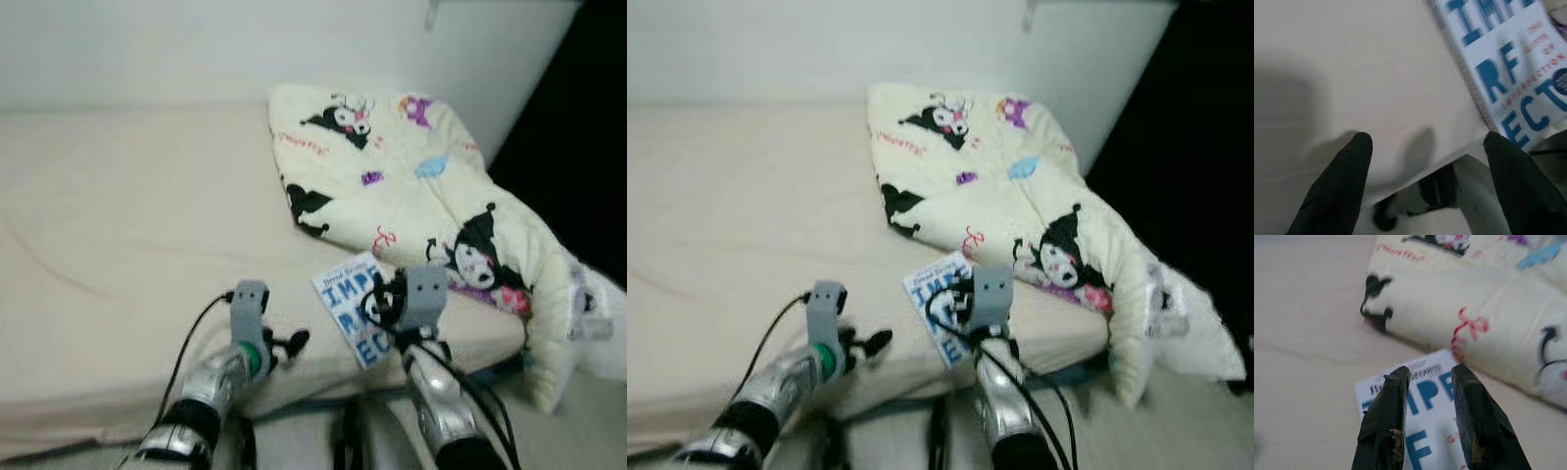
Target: Clean up the room
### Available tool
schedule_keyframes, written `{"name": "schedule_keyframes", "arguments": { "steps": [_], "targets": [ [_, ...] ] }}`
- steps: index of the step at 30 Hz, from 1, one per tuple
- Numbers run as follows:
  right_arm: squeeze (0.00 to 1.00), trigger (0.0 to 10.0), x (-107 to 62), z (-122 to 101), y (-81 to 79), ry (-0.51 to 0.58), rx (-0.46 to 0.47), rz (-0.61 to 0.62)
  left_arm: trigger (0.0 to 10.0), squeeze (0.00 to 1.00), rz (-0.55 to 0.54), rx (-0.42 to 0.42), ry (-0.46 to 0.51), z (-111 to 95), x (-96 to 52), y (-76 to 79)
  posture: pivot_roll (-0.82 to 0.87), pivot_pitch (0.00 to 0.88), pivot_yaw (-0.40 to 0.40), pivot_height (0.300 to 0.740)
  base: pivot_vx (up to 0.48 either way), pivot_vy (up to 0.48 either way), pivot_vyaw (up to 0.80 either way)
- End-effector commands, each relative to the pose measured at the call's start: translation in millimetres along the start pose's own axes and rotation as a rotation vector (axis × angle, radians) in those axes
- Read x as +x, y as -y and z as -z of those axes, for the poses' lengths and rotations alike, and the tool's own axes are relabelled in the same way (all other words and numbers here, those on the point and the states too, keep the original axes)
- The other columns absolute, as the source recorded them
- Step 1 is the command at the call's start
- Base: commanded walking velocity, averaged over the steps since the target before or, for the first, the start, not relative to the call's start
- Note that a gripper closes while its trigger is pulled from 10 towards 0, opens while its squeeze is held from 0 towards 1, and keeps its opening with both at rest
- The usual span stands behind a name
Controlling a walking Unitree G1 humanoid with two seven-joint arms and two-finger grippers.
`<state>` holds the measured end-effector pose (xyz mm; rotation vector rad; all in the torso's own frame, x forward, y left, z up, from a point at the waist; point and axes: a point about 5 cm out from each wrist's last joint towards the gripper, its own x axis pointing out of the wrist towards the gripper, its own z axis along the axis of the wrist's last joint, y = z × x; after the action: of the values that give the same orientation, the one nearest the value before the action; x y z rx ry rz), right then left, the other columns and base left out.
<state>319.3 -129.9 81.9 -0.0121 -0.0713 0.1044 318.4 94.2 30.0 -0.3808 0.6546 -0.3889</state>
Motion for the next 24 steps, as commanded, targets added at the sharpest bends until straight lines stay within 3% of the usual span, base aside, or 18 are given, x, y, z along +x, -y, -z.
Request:
{"name": "schedule_keyframes", "arguments": {
  "steps": [1, 6, 11, 15, 18, 22, 24],
  "targets": [
    [0.0, 10.0, -1.0, 7.2, 2.7, -0.041, -0.011, -0.001, 10.0, 0.0, 0.051, -0.112, -0.052, 4.5, 1.3, 6.6, -0.07, 0.225, 0.022, 0.587, 0.0, 0.0, 0.0],
    [0.0, 10.0, 2.0, 6.3, 6.2, -0.048, -0.041, 0.0, 10.0, 0.0, 0.079, -0.196, -0.091, 9.7, 5.6, 18.6, -0.07, 0.245, 0.02, 0.587, 0.0, 0.0, 0.0],
    [0.0, 10.0, 2.9, 2.1, 11.8, -0.03, -0.125, -0.023, 10.0, 0.0, 0.142, -0.322, -0.065, 2.9, 14.4, 42.9, -0.09, 0.266, 0.005, 0.587, 0.0, 0.0, 0.0],
    [0.0, 10.0, 0.8, 2.6, 14.5, -0.03, -0.168, -0.032, 10.0, 0.0, 0.187, -0.358, -0.051, -1.5, 16.6, 53.7, -0.11, 0.273, -0.008, 0.587, 0.0, 0.0, 0.0],
    [0.0, 10.0, -6.9, 9.5, 36.3, -0.074, -0.292, 0.028, 10.0, 0.0, 0.293, -0.373, -0.058, -4.7, 17.9, 74.3, -0.13, 0.279, -0.019, 0.587, 0.0, 0.0, 0.0],
    [0.0, 10.0, -11.9, 13.9, 55.3, -0.112, -0.313, 0.086, 10.0, 0.0, 0.307, -0.367, -0.075, -1.3, 19.2, 80.8, -0.13, 0.279, -0.019, 0.587, 0.0, 0.0, 0.0],
    [0.0, 10.0, -18.0, 12.5, 81.5, -0.126, -0.336, 0.156, 10.0, 0.0, 0.304, -0.37, -0.083, 2.0, 21.4, 86.2, -0.15, 0.291, -0.02, 0.587, 0.0, 0.0, 0.0]
  ]
}}
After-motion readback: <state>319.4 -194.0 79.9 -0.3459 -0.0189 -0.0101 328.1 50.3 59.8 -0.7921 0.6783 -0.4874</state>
